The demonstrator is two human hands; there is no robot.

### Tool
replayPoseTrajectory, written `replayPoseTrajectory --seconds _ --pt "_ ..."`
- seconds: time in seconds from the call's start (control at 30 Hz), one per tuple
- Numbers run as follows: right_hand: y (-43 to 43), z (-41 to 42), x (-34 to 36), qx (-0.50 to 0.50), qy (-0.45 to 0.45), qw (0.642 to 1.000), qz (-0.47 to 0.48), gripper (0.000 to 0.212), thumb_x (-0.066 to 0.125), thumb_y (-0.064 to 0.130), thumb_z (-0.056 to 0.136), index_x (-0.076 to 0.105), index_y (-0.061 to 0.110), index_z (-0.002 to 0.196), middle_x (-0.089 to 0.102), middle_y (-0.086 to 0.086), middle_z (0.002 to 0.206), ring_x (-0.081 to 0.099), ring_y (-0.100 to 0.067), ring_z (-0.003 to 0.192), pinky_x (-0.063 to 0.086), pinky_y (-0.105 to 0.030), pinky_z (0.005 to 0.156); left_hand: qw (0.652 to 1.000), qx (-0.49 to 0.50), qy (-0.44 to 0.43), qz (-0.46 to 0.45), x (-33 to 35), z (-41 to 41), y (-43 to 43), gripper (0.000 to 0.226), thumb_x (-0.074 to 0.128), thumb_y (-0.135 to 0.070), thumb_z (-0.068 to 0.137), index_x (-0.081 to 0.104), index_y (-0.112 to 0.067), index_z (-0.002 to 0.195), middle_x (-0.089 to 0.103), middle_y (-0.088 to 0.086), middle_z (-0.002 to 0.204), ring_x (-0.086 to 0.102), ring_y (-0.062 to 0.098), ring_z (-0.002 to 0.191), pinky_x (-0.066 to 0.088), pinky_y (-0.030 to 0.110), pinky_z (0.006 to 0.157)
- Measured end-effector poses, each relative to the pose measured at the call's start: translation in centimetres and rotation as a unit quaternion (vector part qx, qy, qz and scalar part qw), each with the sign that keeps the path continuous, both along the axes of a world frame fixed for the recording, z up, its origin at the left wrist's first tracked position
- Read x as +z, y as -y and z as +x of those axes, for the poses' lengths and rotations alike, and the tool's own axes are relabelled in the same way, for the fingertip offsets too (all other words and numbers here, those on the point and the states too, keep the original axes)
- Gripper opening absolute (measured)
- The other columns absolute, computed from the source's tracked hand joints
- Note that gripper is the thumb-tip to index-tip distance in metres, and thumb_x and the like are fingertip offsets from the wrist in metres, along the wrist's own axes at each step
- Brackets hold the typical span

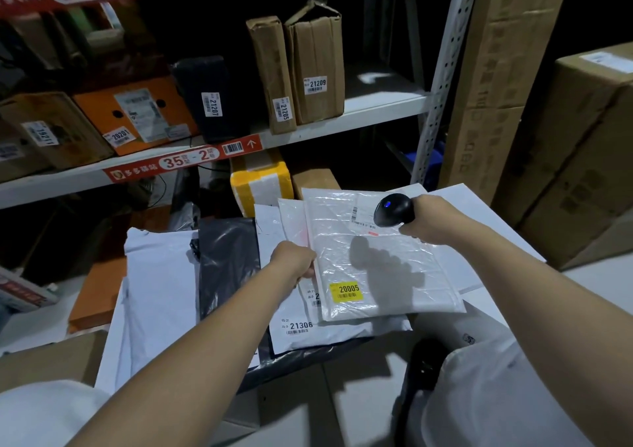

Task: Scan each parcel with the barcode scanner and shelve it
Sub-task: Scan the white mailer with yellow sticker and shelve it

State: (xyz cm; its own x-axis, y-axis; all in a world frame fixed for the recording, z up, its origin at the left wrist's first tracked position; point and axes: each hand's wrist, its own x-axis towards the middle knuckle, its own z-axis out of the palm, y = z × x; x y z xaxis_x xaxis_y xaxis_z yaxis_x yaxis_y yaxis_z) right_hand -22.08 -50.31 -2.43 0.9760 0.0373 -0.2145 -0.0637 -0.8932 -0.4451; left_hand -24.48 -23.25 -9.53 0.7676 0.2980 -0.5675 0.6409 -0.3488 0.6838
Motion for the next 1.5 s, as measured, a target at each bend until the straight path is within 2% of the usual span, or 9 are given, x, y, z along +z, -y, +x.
replayPoseTrajectory --seconds 0.13,0.33,0.53,0.83,1.1,1.2,1.27,1.37,1.5 --pt "0.0 0.0 0.2 0.01 0.014 1.0 -0.007 0.008 0.069 0.012 0.087 0.063 0.006 0.086 0.063 -0.009 0.075 0.061 -0.025 0.067 0.044 -0.031 0.058 1.0 -0.01 0.0 0.002 -0.6 0.3 0.3 0.007 0.06 -0.009 0.088 0.062 -0.002 0.089 0.06 0.012 0.059 0.036 0.018 0.042 0.029 0.02 0.047" --pt "-0.3 -0.1 0.2 0.013 0.022 1.0 -0.007 0.008 0.07 0.013 0.087 0.063 0.009 0.088 0.066 -0.01 0.079 0.068 -0.03 0.073 0.047 -0.032 0.06 1.0 -0.026 0.01 0.01 -0.9 0.0 0.7 0.004 0.057 -0.006 0.087 0.058 -0.005 0.084 0.057 0.012 0.072 0.042 0.02 0.05 0.03 0.019 0.043" --pt "-0.3 -0.2 0.2 0.011 0.023 1.0 -0.009 0.008 0.069 0.012 0.087 0.065 0.008 0.092 0.063 -0.008 0.074 0.062 -0.025 0.066 0.048 -0.033 0.06 0.999 -0.03 0.015 0.011 -0.9 0.0 0.7 0.004 0.059 -0.009 0.088 0.059 -0.006 0.085 0.058 0.011 0.07 0.045 0.02 0.052 0.033 0.019 0.044" --pt "-0.2 -0.2 0.5 0.016 0.018 1.0 -0.004 0.008 0.07 0.013 0.087 0.064 0.01 0.091 0.068 -0.013 0.082 0.07 -0.033 0.078 0.051 -0.034 0.063 0.999 -0.031 0.011 0.003 -0.9 0.0 0.8 0.007 0.06 -0.011 0.087 0.061 -0.007 0.082 0.058 0.011 0.071 0.044 0.021 0.054 0.033 0.022 0.048" --pt "-0.8 -0.7 1.2 0.008 0.004 1.0 0.011 0.006 0.069 0.011 0.088 0.065 0.008 0.09 0.069 -0.015 0.084 0.071 -0.033 0.08 0.047 -0.032 0.059 0.999 -0.031 0.011 0.001 -0.7 -0.1 0.8 0.005 0.06 -0.011 0.088 0.06 -0.007 0.086 0.06 0.011 0.074 0.048 0.02 0.055 0.035 0.02 0.046" --pt "-0.9 -1.2 1.7 -0.013 -0.019 1.0 0.02 0.007 0.066 0.009 0.088 0.063 0.005 0.083 0.069 -0.015 0.076 0.065 -0.027 0.063 0.042 -0.022 0.045 0.999 -0.03 0.009 0.006 -0.7 -0.1 0.8 0.004 0.06 -0.009 0.089 0.06 -0.006 0.089 0.059 0.01 0.073 0.048 0.019 0.053 0.034 0.017 0.042" --pt "-0.9 -1.6 2.1 -0.041 -0.052 0.997 0.036 0.012 0.065 0.011 0.088 0.066 0.003 0.079 0.066 -0.008 0.063 0.056 -0.019 0.05 0.035 -0.016 0.034 0.999 -0.03 0.01 0.006 -0.7 -0.1 0.9 0.004 0.061 -0.01 0.09 0.061 -0.005 0.09 0.058 0.01 0.072 0.047 0.019 0.052 0.033 0.016 0.041" --pt "-0.7 -1.7 1.9 -0.087 -0.085 0.988 0.097 0.02 0.068 0.018 0.087 0.072 -0.001 0.082 0.069 -0.006 0.057 0.055 -0.021 0.046 0.044 -0.024 0.045 0.999 -0.03 0.009 0.005 -0.7 -0.1 0.8 0.006 0.061 -0.011 0.09 0.062 -0.006 0.093 0.059 0.009 0.073 0.048 0.019 0.053 0.033 0.015 0.039" --pt "-0.9 -1.2 1.5 -0.137 -0.12 0.954 0.24 0.02 0.072 0.014 0.09 0.068 -0.004 0.099 0.074 -0.018 0.074 0.061 -0.021 0.049 0.052 -0.033 0.058 0.999 -0.034 0.003 0.007 -0.7 0.0 0.7 0.004 0.059 -0.01 0.091 0.06 -0.006 0.091 0.058 0.009 0.073 0.046 0.019 0.052 0.032 0.013 0.038"
